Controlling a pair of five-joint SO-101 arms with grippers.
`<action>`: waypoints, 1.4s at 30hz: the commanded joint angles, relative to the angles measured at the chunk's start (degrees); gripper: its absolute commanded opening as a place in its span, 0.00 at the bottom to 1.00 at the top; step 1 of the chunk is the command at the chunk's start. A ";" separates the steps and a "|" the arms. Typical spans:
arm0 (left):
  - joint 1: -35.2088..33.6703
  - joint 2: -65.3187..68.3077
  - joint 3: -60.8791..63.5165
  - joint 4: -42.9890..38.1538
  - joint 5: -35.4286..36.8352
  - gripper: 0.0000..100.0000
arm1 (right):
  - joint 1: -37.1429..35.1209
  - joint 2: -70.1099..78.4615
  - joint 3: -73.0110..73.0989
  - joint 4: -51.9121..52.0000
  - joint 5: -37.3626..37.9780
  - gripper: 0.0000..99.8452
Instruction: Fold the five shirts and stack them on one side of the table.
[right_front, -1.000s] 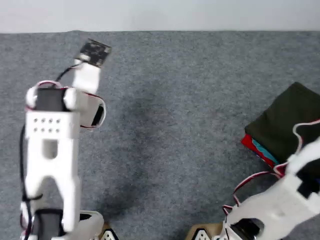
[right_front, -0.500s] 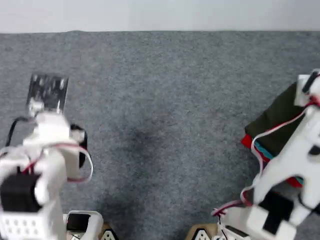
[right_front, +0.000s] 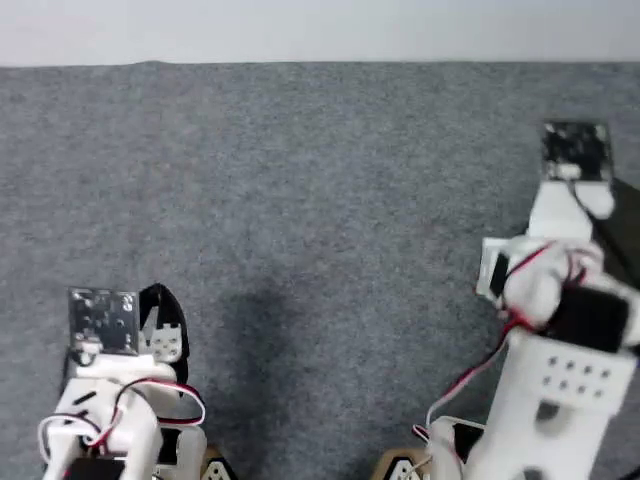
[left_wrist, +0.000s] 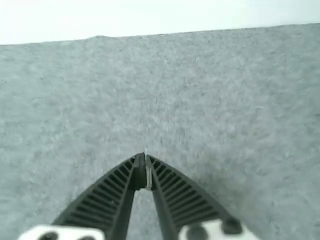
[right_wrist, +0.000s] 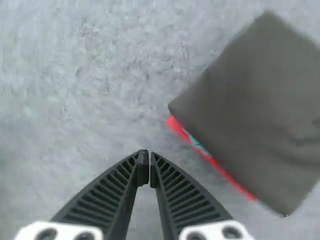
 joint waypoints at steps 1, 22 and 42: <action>-0.18 -4.22 6.20 -2.29 0.44 0.01 | -0.92 -10.24 13.10 -8.04 -8.79 0.01; -0.26 -2.11 34.24 -16.09 -2.46 0.01 | -3.38 -59.12 75.87 -27.38 0.44 0.01; 0.00 -2.02 34.95 -12.75 -2.46 0.01 | -10.51 -56.84 79.38 -19.65 0.18 0.01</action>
